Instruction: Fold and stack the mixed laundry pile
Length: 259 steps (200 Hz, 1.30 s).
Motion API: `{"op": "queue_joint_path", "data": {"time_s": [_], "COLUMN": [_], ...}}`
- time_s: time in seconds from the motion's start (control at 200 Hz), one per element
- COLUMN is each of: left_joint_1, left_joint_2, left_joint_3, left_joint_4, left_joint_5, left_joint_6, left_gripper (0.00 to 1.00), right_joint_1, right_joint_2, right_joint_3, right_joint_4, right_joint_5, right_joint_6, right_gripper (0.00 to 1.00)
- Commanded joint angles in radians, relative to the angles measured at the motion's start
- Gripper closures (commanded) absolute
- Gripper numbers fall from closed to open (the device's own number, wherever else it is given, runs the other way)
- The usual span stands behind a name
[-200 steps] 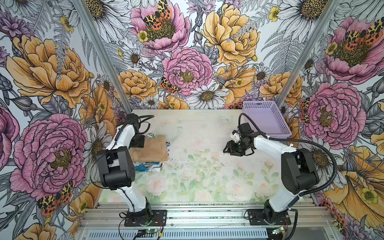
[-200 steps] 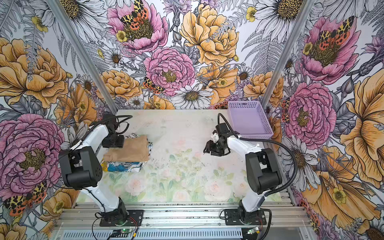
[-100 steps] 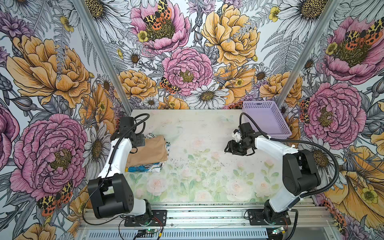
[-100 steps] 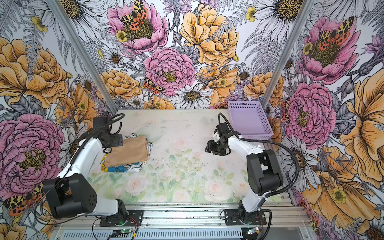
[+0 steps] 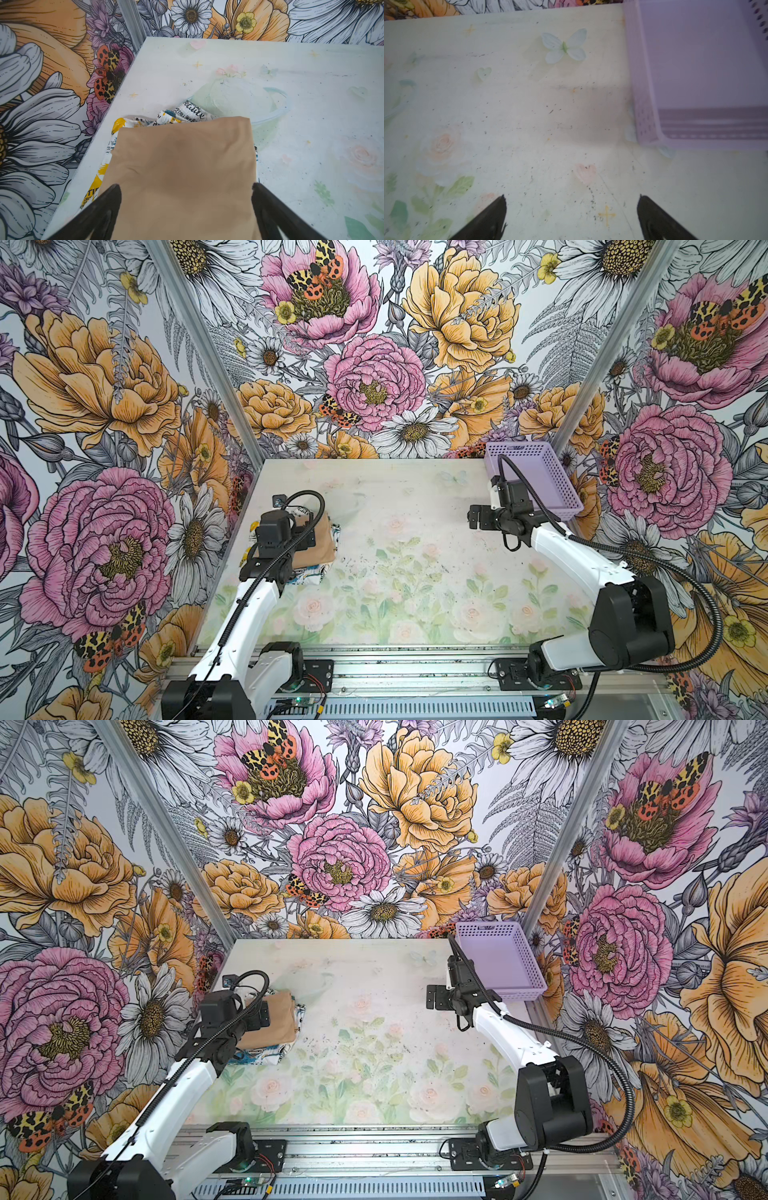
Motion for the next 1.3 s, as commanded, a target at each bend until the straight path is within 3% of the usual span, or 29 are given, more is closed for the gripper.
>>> {"op": "queue_joint_path", "data": {"time_s": [0.0, 0.155, 0.335, 0.52, 0.856, 1.291], "left_joint_1": [0.011, 0.000, 0.001, 0.008, -0.003, 0.008], "left_joint_2": [0.029, 0.098, 0.148, 0.212, 0.443, 0.538], "left_joint_3": [-0.041, -0.105, -0.186, -0.235, -0.277, -0.289], "left_joint_4": [0.210, 0.390, 0.605, 0.787, 1.133, 1.236], "left_joint_5": [0.045, 0.029, 0.018, 0.083, 0.063, 0.046], "left_joint_6": [0.019, 0.038, 0.040, 0.013, -0.007, -0.026], "left_gripper": [0.01, 0.01, 0.01, 0.01, 0.01, 0.01], "right_joint_1": [-0.037, -0.054, -0.080, -0.119, -0.143, -0.137], "right_joint_2": [0.005, 0.049, 0.096, 0.108, 0.127, 0.124], "right_joint_3": [-0.080, -0.258, -0.359, -0.449, -0.609, -0.614], "right_joint_4": [0.225, 0.594, 0.796, 0.985, 1.287, 1.286], "right_joint_5": [0.176, 0.203, 0.218, 0.199, 0.150, 0.159], "right_joint_6": [-0.079, -0.163, -0.198, -0.179, -0.166, -0.166], "right_gripper": [0.00, 0.00, 0.00, 0.00, 0.00, 0.00]}}
